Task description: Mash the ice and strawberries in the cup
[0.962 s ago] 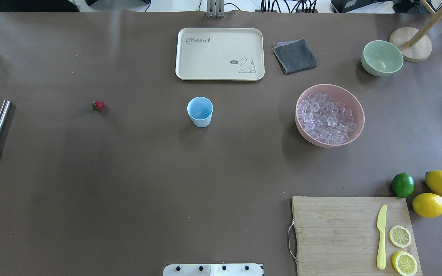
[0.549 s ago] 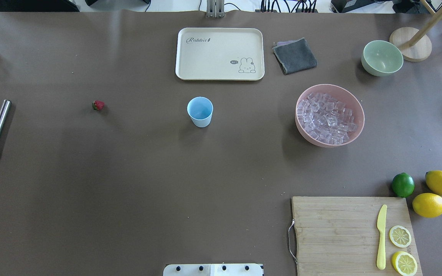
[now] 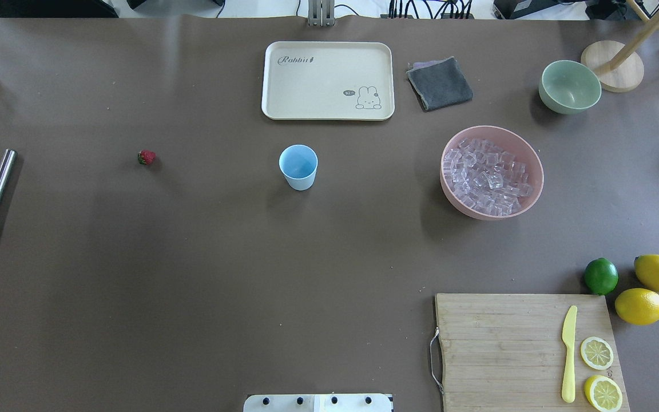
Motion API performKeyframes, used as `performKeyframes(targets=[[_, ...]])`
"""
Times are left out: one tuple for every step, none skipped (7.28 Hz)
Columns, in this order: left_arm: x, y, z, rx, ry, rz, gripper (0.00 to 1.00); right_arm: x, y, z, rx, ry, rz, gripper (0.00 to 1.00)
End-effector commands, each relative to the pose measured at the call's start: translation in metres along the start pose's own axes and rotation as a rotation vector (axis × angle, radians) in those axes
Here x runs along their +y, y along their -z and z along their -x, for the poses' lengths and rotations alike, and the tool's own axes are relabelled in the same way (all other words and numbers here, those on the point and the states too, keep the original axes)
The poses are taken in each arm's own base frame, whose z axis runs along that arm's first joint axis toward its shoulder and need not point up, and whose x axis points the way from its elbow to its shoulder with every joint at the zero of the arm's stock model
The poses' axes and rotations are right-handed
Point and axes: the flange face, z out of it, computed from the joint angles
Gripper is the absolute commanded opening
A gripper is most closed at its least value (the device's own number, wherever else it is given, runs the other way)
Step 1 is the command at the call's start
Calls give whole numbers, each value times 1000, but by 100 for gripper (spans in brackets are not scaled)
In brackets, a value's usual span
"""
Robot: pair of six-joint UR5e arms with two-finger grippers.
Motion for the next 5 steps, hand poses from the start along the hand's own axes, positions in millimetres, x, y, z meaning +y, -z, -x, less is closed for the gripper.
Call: performKeyframes(targets=[[1, -8, -4, 0, -8, 12, 97, -27, -12, 123, -37, 49, -9, 97], [1, -15, -7, 2, -13, 22, 97, -34, -17, 165, -56, 33, -2, 97], [-2, -15, -10, 4, -15, 20, 97, -28, -34, 196, -54, 47, 17, 98], [-2, -19, -12, 5, -14, 26, 97, -17, -51, 228, -39, 87, 26, 98], [-1, -21, -14, 6, -18, 29, 97, -6, -67, 255, -25, 108, 32, 98]])
